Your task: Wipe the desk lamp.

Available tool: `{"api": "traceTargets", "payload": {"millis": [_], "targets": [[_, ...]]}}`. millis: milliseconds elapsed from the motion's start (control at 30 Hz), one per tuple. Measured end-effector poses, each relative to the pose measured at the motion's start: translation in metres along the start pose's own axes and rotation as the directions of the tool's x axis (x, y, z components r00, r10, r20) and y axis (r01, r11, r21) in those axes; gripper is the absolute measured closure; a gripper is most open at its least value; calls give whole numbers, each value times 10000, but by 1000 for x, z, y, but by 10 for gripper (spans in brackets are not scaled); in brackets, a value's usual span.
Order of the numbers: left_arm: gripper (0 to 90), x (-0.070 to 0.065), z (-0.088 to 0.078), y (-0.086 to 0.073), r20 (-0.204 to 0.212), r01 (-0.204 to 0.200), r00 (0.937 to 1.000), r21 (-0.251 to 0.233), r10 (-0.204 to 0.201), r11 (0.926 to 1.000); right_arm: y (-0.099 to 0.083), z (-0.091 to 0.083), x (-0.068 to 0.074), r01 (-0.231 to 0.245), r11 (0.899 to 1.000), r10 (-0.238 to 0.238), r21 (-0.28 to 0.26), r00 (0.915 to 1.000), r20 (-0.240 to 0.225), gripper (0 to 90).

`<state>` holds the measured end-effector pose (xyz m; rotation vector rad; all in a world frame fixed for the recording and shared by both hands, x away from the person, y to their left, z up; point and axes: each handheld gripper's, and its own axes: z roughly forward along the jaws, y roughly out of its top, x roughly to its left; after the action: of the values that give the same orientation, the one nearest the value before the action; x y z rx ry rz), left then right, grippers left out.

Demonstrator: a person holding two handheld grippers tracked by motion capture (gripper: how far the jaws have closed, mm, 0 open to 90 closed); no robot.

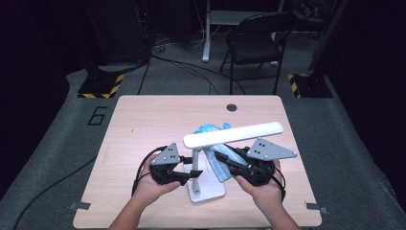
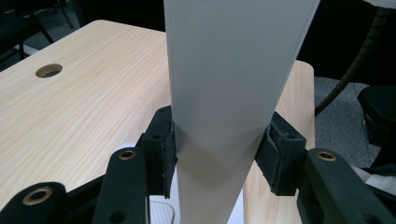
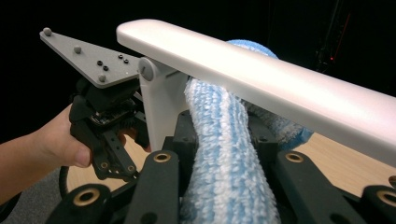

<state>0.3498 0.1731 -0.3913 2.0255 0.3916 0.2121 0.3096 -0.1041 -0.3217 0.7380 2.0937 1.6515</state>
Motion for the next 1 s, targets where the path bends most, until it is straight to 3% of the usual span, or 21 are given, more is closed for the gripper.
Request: {"api": "traceTargets", "payload": {"millis": [167, 367, 633, 767, 867, 1000], "targets": [[523, 4, -9, -3, 59, -35, 10000, 98, 35, 9999, -4, -5, -5, -73, 10000, 74, -51, 9998, 168, 705], [520, 10, -21, -5, 194, -3, 9998, 464, -6, 9989, -14, -16, -18, -556, 9984, 561, -119, 9975, 438, 704], [512, 15, -31, -5, 267, 28, 9996, 825, -51, 9966, -18, -24, -23, -572, 9984, 569, 36, 9966, 593, 704], [499, 15, -31, -2, 356, 70, 9993, 678, -94, 9977, -19, -24, -24, -584, 9983, 581, 32, 9965, 593, 704], [473, 15, -35, 4, 509, 272, 9983, -38, -270, 9996, -18, -22, -24, -563, 9984, 559, 57, 9970, 531, 704], [477, 14, -42, 17, 438, 246, 9988, -217, -236, 9995, -15, -20, -23, -510, 9986, 502, 125, 9970, 588, 704]]}}
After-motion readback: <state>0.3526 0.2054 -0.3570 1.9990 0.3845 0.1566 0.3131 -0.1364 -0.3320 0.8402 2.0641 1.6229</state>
